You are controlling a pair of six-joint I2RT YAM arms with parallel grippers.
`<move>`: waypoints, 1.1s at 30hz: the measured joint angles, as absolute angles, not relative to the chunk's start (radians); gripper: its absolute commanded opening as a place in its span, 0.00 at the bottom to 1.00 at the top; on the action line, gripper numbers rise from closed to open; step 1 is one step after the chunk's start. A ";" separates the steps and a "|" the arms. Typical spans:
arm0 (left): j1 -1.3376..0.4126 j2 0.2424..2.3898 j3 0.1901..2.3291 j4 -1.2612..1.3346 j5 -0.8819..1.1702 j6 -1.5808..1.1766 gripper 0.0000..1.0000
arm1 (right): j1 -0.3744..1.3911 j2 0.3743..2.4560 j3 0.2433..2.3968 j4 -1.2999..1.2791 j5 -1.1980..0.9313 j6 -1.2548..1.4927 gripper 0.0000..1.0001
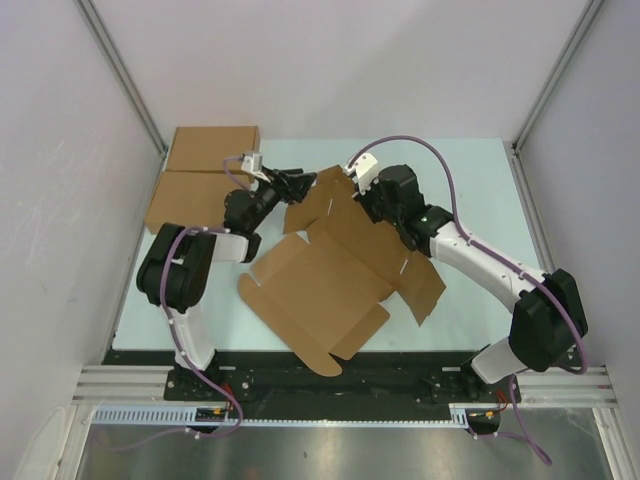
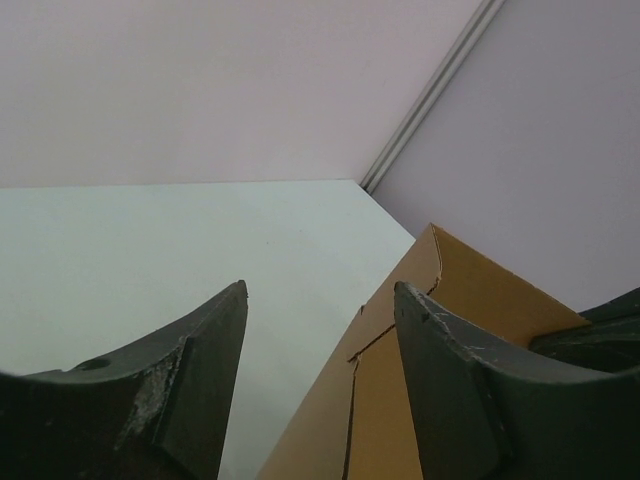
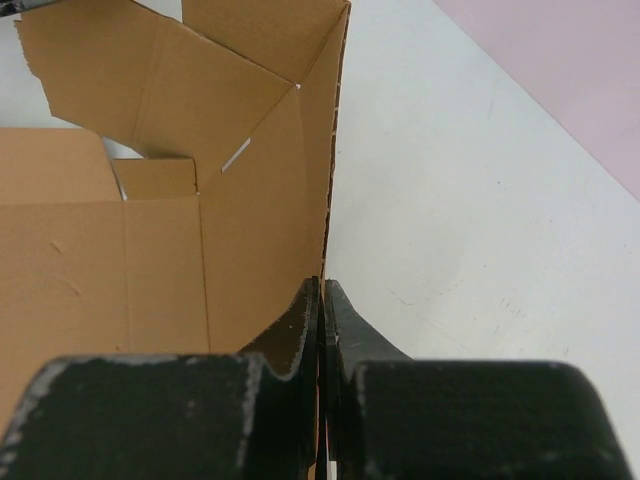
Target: Fold the paper box
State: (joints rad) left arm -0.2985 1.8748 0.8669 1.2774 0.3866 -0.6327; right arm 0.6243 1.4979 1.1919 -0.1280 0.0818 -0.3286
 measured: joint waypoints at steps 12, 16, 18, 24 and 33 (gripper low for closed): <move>-0.312 1.827 1.044 1.111 0.436 -0.548 0.72 | 0.641 1.492 1.193 -0.134 0.063 -0.340 0.00; -0.314 1.825 1.110 1.019 0.447 -0.529 0.70 | 0.646 1.487 1.193 -0.139 0.059 -0.342 0.00; -0.314 1.819 1.110 0.957 0.432 -0.523 0.70 | 0.651 1.486 1.193 -0.141 0.061 -0.343 0.00; -0.311 1.816 1.185 0.647 0.368 -0.525 0.79 | 0.636 1.479 1.193 -0.145 0.008 -0.332 0.00; -0.221 1.709 1.127 0.591 0.447 -0.585 0.76 | 0.550 1.458 1.193 -0.156 -0.195 -0.248 0.00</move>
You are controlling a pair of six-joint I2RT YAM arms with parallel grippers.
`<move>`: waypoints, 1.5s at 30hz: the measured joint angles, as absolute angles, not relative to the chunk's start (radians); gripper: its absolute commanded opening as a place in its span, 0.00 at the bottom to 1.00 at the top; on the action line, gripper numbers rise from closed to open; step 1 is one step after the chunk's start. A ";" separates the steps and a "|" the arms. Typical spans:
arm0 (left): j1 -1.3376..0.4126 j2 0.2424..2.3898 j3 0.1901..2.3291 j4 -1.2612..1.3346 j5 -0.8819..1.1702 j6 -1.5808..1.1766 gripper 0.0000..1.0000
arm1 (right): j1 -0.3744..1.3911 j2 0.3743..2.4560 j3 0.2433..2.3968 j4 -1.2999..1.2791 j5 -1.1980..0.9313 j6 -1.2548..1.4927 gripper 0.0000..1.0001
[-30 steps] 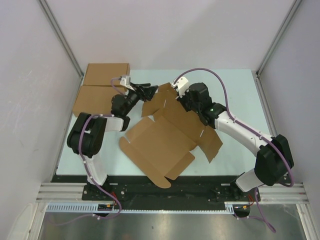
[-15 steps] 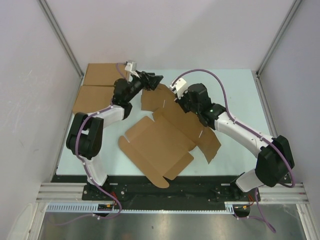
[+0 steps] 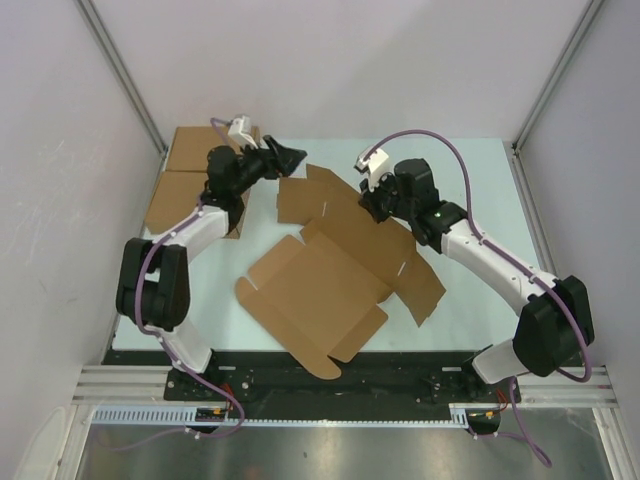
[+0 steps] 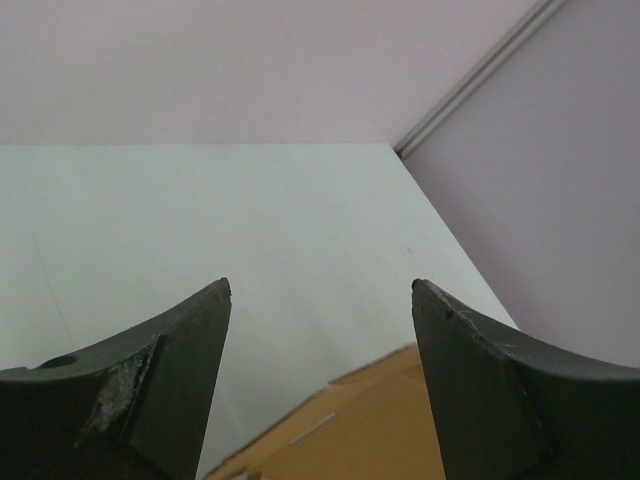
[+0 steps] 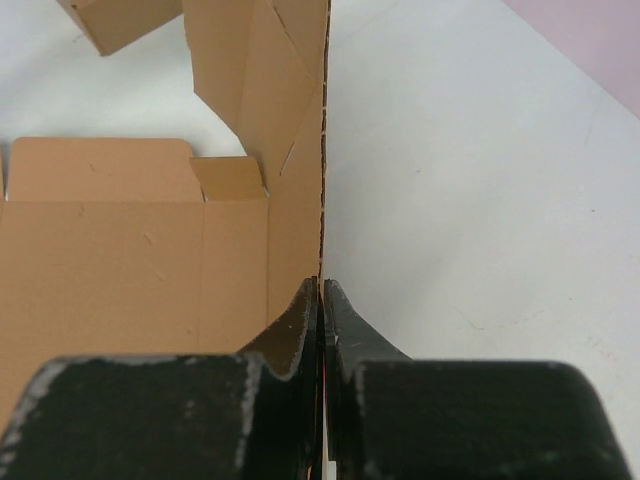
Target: Fold the paper box
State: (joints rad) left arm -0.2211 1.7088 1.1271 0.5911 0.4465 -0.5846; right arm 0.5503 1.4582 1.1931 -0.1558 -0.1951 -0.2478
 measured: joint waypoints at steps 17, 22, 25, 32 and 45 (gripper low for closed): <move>-0.205 1.686 1.405 0.063 0.458 -0.545 0.38 | 0.579 1.456 1.193 -0.169 -0.204 -0.235 0.00; -0.252 1.686 1.406 -0.051 0.422 -0.503 0.34 | 0.616 1.456 1.193 -0.170 -0.152 -0.236 0.00; -0.279 1.687 1.406 -0.088 0.410 -0.486 0.32 | 0.635 1.456 1.193 -0.171 -0.126 -0.236 0.00; -0.311 1.687 1.408 -0.140 0.381 -0.461 0.28 | 0.649 1.456 1.193 -0.190 -0.082 -0.239 0.00; -0.339 1.653 1.411 -0.178 0.396 -0.474 0.25 | 0.659 1.456 1.193 -0.192 -0.045 -0.239 0.00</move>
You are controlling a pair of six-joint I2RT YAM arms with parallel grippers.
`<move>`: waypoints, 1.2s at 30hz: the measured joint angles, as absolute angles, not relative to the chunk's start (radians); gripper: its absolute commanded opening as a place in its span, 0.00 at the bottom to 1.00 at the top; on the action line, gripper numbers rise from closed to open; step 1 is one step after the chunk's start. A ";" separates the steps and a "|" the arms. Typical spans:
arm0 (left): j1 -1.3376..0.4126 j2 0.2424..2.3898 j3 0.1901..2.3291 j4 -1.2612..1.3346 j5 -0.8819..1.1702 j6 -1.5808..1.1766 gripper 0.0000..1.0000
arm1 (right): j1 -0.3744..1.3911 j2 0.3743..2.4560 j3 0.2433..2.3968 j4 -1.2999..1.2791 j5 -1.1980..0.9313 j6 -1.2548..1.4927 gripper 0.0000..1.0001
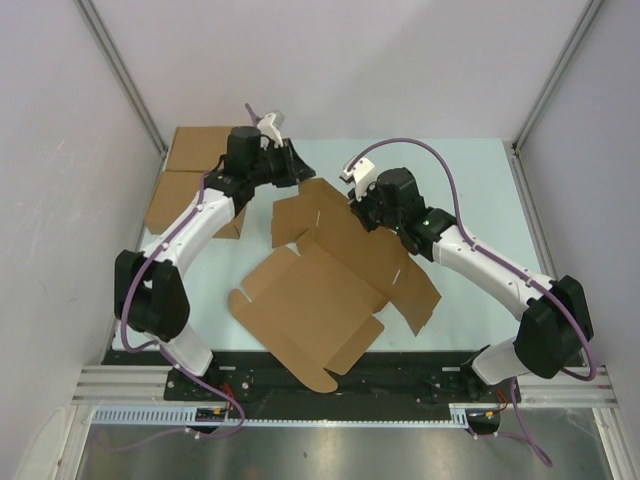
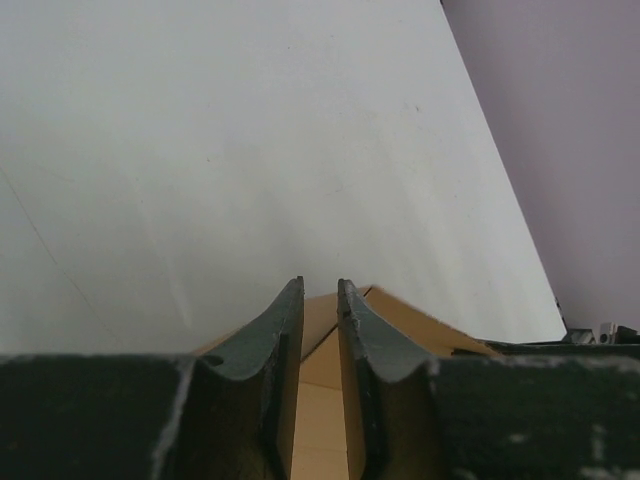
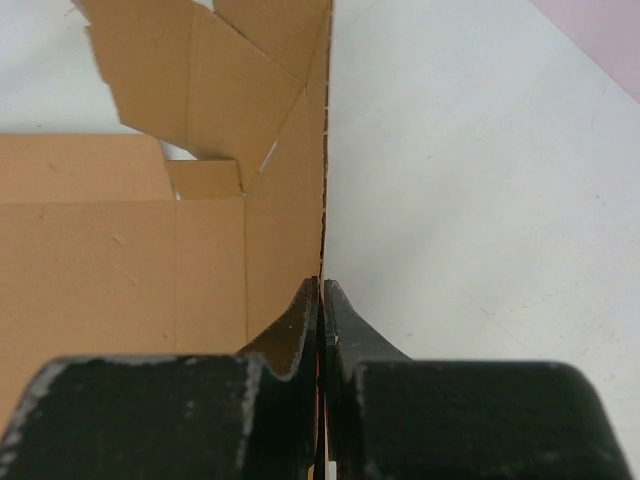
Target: Fold the paper box
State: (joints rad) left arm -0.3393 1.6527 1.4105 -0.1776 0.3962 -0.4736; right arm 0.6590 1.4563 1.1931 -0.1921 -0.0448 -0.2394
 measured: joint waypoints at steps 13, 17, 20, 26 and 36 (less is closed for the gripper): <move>-0.351 1.638 1.418 -0.140 0.439 -0.489 0.29 | 0.572 1.439 1.193 -0.198 -0.308 -0.146 0.00; -0.350 1.638 1.427 -0.142 0.429 -0.488 0.34 | 0.568 1.432 1.193 -0.205 -0.359 -0.131 0.00; -0.350 1.638 1.443 -0.154 0.403 -0.486 0.34 | 0.567 1.426 1.193 -0.209 -0.385 -0.130 0.00; -0.348 1.637 1.450 -0.212 0.292 -0.469 0.34 | 0.567 1.415 1.193 -0.213 -0.402 -0.128 0.00; -0.344 1.628 1.434 -0.258 0.173 -0.446 0.28 | 0.586 1.414 1.193 -0.228 -0.295 -0.150 0.00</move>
State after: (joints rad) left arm -0.3443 1.6276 1.4342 -0.2581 0.1726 -0.4461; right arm 0.5861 1.4136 1.1931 -0.2279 -0.2955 -0.1505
